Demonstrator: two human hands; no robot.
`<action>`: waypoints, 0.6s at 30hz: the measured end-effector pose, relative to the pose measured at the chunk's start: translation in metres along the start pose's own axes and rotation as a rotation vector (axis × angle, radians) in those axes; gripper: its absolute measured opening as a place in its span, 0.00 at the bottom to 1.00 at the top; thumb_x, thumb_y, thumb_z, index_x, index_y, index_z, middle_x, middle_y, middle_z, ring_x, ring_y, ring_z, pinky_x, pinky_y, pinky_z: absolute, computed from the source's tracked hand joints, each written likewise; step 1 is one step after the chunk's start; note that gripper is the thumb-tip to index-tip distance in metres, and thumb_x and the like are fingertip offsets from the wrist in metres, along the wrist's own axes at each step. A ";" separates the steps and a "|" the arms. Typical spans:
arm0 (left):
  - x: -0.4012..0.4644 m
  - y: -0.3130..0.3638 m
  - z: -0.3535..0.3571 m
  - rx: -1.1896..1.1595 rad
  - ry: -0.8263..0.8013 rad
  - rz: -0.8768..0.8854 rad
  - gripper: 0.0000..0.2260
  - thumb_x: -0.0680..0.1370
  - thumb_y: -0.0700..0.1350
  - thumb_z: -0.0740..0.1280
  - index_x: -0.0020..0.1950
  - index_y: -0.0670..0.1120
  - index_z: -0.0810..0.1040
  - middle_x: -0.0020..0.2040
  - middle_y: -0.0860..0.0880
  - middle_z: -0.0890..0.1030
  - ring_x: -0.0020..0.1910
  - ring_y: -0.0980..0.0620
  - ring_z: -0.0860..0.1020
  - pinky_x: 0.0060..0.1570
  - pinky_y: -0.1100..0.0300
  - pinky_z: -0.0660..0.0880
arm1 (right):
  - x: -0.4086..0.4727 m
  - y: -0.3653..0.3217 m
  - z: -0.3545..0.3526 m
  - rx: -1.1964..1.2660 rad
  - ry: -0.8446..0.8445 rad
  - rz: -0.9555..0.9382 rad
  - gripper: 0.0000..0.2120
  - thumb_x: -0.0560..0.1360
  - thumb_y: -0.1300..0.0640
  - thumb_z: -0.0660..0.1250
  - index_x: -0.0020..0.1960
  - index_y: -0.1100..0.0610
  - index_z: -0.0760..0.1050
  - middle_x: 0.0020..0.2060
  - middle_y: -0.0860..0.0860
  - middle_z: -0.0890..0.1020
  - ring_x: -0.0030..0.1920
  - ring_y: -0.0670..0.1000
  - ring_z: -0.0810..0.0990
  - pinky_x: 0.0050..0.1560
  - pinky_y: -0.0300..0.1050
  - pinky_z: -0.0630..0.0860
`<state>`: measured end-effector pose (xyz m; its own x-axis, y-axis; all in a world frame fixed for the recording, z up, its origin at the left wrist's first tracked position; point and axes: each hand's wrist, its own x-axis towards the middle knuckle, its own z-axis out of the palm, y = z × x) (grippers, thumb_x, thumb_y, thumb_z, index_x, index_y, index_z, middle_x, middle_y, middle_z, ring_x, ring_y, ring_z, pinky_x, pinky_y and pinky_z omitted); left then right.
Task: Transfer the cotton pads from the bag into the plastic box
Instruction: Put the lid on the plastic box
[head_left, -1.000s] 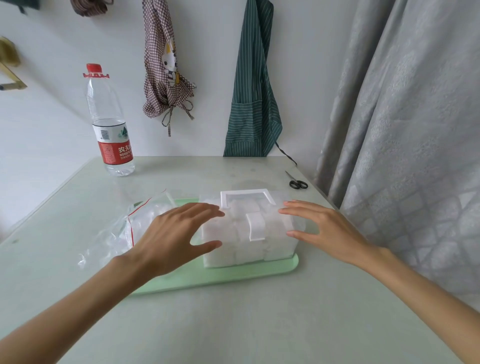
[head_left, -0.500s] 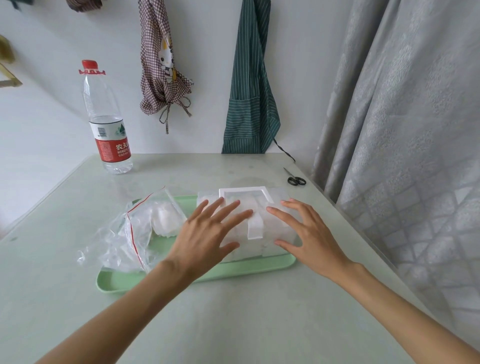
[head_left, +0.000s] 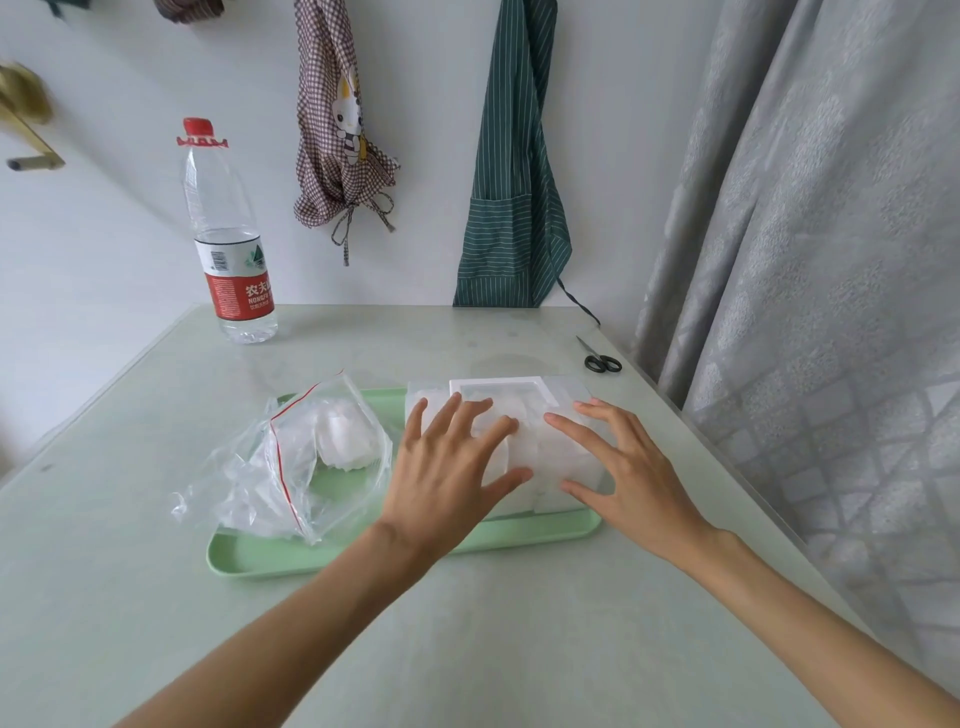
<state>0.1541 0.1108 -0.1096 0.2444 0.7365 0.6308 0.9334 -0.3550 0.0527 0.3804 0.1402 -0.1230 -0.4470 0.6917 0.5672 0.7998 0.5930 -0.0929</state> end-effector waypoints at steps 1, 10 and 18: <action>0.000 0.000 0.000 -0.004 0.000 0.000 0.20 0.72 0.66 0.59 0.55 0.55 0.76 0.58 0.50 0.80 0.61 0.46 0.77 0.63 0.43 0.69 | 0.000 0.000 0.000 0.004 -0.005 0.003 0.34 0.68 0.51 0.75 0.71 0.43 0.66 0.64 0.48 0.69 0.69 0.48 0.64 0.59 0.39 0.67; 0.033 -0.017 0.004 -0.051 -0.108 -0.014 0.22 0.72 0.65 0.63 0.60 0.54 0.74 0.60 0.53 0.77 0.61 0.50 0.75 0.65 0.48 0.65 | 0.036 0.011 0.001 -0.069 -0.071 -0.003 0.35 0.67 0.49 0.76 0.71 0.44 0.67 0.64 0.50 0.71 0.65 0.50 0.68 0.62 0.42 0.66; 0.074 -0.034 0.017 0.050 -0.291 -0.142 0.31 0.71 0.67 0.63 0.66 0.50 0.67 0.66 0.52 0.73 0.64 0.49 0.72 0.62 0.53 0.66 | 0.075 0.017 0.021 -0.105 -0.124 0.029 0.34 0.68 0.50 0.75 0.71 0.47 0.65 0.66 0.52 0.69 0.66 0.53 0.68 0.65 0.45 0.64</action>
<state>0.1451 0.1877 -0.0780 0.1692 0.9127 0.3720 0.9736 -0.2135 0.0811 0.3524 0.2111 -0.0996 -0.4637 0.7573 0.4600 0.8477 0.5301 -0.0182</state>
